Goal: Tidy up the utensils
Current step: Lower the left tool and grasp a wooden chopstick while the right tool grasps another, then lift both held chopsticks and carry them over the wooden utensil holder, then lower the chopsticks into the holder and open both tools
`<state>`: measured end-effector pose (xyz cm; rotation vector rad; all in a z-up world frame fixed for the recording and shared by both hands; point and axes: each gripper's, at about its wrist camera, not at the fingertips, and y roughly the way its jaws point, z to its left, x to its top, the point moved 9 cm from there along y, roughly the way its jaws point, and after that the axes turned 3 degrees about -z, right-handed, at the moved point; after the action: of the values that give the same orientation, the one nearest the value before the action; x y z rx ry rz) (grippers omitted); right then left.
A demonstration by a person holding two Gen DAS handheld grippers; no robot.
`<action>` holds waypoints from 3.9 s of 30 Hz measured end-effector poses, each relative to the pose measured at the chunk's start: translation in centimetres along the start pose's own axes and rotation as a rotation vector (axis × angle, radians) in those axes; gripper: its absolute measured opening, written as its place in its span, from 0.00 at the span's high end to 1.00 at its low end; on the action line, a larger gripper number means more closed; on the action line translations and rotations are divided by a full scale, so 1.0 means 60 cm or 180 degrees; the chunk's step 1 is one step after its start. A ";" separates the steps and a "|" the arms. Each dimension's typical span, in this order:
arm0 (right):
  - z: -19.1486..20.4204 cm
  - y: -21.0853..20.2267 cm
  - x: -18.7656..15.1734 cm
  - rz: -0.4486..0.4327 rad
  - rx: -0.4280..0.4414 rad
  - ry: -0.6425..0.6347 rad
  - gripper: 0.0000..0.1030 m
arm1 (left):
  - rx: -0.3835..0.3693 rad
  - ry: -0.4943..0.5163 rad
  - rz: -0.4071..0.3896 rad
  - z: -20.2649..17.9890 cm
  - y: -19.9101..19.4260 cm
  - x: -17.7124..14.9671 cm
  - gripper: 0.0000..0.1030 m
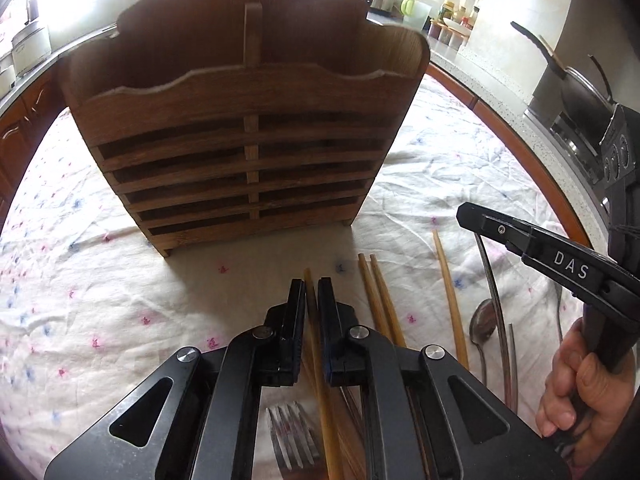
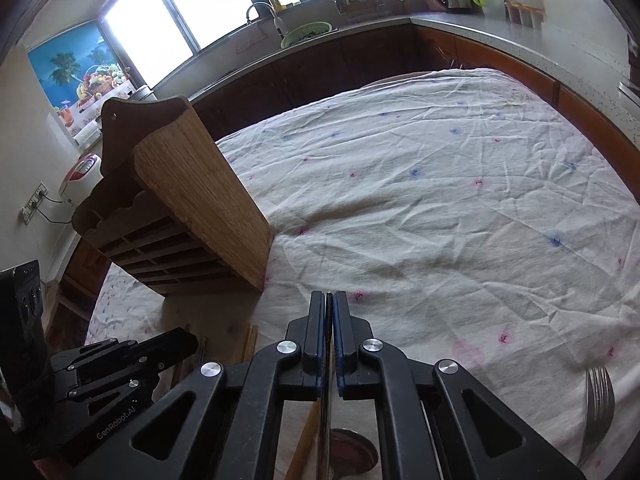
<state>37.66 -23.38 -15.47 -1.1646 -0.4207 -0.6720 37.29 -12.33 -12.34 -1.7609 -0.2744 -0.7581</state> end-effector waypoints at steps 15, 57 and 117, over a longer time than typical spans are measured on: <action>0.088 -0.121 0.013 -0.0316 0.0373 -0.0126 0.97 | -0.0111 -0.0286 -0.0571 0.033 -0.172 0.010 0.95; 0.180 -0.306 0.102 -0.1183 0.0636 -0.0333 0.96 | -0.0094 -0.0533 -0.1726 0.078 -0.444 0.074 0.96; 0.134 -0.093 0.245 -0.1533 0.0570 0.0287 0.31 | 0.0244 -0.1358 -0.1837 0.222 -0.199 0.223 0.24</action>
<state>44.96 -21.04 0.44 -0.8623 -0.6806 -1.0762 45.76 1.38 3.17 -1.7712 -1.1191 -0.7466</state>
